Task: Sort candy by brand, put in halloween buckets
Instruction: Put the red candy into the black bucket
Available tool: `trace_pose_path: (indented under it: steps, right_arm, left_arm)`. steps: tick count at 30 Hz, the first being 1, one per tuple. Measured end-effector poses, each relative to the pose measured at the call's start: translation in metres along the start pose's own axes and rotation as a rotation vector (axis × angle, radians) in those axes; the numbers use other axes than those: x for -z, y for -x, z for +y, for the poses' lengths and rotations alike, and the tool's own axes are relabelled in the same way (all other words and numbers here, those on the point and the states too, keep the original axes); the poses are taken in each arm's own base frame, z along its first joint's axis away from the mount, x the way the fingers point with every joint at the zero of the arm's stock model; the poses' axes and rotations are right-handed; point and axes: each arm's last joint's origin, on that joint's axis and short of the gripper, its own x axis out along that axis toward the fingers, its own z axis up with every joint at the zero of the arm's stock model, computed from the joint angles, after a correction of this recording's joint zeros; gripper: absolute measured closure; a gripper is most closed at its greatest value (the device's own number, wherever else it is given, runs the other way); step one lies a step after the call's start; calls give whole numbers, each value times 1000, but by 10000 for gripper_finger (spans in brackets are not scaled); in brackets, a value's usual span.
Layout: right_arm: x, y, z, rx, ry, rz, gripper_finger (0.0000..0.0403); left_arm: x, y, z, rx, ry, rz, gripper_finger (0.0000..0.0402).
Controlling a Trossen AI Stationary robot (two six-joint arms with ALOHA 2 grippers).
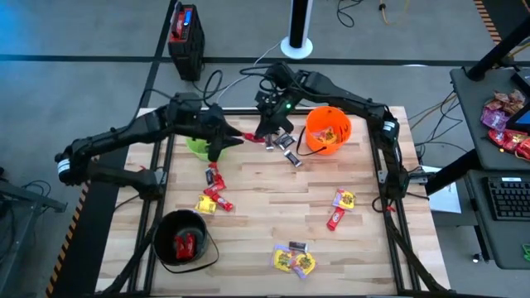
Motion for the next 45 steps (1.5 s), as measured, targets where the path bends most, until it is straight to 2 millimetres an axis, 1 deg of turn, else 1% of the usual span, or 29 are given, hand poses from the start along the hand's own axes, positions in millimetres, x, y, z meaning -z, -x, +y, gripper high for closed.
trace_pose_path:
  steps: [5,9,14,19,22,24,27,28,30,32,34,36,38,40,43,45]
  right_arm:
    - [1,-13,8,-86,2,19,390]
    - [1,-19,12,-103,6,28,390]
    - [1,-21,13,-107,-2,29,390]
    - [0,-20,12,-98,-5,26,390]
    - [0,-20,12,-100,-5,26,390]
    - [0,-20,12,-100,-7,27,390]
    - [0,-20,12,-101,-8,27,390]
    - [0,-20,12,-101,-12,27,390]
    - [0,-20,12,-102,-28,28,387]
    - [0,-20,11,-99,-51,29,374]
    - [0,-19,10,-89,-79,28,353]
    - [1,-18,9,-90,-116,30,328]
    - [1,-16,8,-90,-131,28,303]
    - [1,-16,8,-89,-126,26,282]
    - [1,-16,8,-88,-111,27,260]
    - [1,-16,8,-90,-94,27,250]
  left_arm:
    - [-9,-7,-13,-8,-14,-23,269]
    - [-12,-12,-21,26,-24,-17,269]
    - [-10,-14,-29,67,-32,-2,269]
    - [-10,-15,-31,75,-36,-5,272]
    - [-11,-15,-32,78,-53,-17,291]
    - [-11,-15,-32,79,-63,-16,320]
    - [-10,-15,-32,79,-66,-13,377]
    - [-10,-15,-32,78,-66,-13,386]
    - [-10,-15,-32,78,-57,-12,386]
    - [-10,-14,-33,76,-32,-2,388]
    - [-7,-8,-35,75,11,48,393]
    - [-2,2,-41,78,58,150,395]
    - [-4,12,-50,87,80,219,395]
    - [-7,26,-61,86,125,308,395]
    - [-14,50,-80,83,263,458,395]
    - [-12,63,-93,43,392,600,395]
